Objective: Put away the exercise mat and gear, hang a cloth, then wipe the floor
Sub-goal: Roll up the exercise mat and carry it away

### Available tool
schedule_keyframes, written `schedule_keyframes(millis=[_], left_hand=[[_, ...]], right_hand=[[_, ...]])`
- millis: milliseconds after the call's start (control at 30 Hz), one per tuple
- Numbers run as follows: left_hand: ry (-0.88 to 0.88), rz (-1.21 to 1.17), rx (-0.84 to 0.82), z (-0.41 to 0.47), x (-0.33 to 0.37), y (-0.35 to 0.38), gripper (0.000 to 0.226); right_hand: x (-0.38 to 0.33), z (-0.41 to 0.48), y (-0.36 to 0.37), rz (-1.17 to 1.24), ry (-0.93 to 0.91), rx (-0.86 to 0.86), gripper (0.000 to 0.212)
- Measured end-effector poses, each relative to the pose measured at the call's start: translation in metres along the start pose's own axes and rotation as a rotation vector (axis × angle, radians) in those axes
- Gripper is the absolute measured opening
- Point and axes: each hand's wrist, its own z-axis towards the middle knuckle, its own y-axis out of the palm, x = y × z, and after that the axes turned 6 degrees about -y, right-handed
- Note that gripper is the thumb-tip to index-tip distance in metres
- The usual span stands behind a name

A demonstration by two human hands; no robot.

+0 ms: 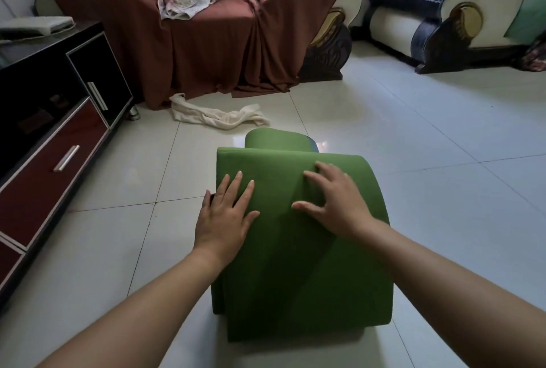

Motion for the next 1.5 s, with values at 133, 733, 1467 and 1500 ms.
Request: schedule_keyframes(millis=[133,733,1467,1500], left_hand=[[-0.016,-0.007,-0.121,-0.002,0.004,0.011,0.063],[-0.369,-0.332,-0.405,-0.056,-0.021,0.075,0.078],[-0.547,-0.743,-0.404,-0.072,-0.039,0.083,0.098],[-0.542,-0.743,-0.39,-0.072,-0.039,0.083,0.096]], right_hand=[[-0.002,-0.023,0.033,-0.101,-0.105,-0.152,0.092],[0.015,-0.038,0.116,-0.025,0.114,-0.338,0.072],[0.022,-0.021,0.136,0.074,0.224,-0.354,0.076],[0.021,-0.023,0.134,0.077,0.205,-0.328,0.075]])
